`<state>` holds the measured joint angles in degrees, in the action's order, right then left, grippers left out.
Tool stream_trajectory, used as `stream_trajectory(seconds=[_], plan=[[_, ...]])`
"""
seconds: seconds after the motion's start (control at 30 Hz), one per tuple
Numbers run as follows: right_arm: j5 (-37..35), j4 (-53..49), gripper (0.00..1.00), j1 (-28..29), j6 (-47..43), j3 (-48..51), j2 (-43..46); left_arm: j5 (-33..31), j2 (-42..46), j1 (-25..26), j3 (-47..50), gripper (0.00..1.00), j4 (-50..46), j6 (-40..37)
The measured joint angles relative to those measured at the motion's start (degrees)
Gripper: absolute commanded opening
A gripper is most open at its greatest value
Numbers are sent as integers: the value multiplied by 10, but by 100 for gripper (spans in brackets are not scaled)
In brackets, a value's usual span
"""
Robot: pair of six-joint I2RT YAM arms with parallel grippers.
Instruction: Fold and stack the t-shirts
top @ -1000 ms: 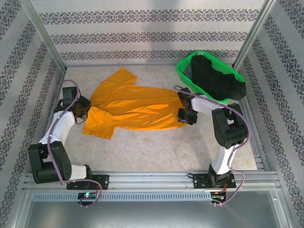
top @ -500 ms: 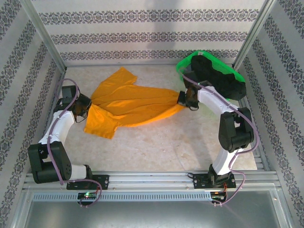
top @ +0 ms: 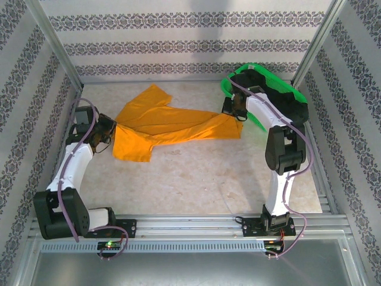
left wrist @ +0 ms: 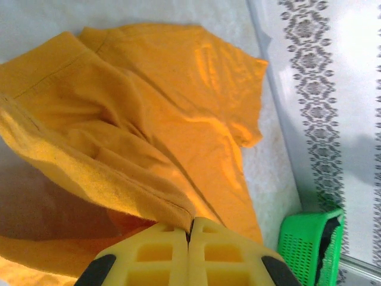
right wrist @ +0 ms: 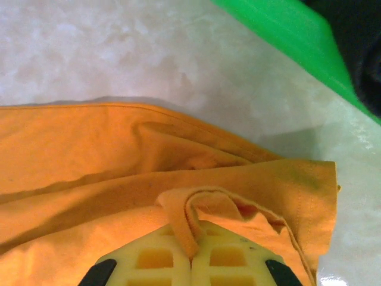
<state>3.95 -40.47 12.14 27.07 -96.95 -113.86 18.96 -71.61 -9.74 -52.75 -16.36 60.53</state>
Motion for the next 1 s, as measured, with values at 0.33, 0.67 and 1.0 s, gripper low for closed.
stream_trajectory(seconds=[0.33, 0.67, 1.0], plan=[[82, 26, 0, -20, 33, -80, 116, -8, 33, -17, -105, 0, -5, 37], [171, 79, 0, -53, 97, -167, 187, -37, 87, -62, -268, 0, -3, 76], [190, 181, 0, -72, 159, -31, 378, -108, 150, -65, -345, 0, -38, 86]])
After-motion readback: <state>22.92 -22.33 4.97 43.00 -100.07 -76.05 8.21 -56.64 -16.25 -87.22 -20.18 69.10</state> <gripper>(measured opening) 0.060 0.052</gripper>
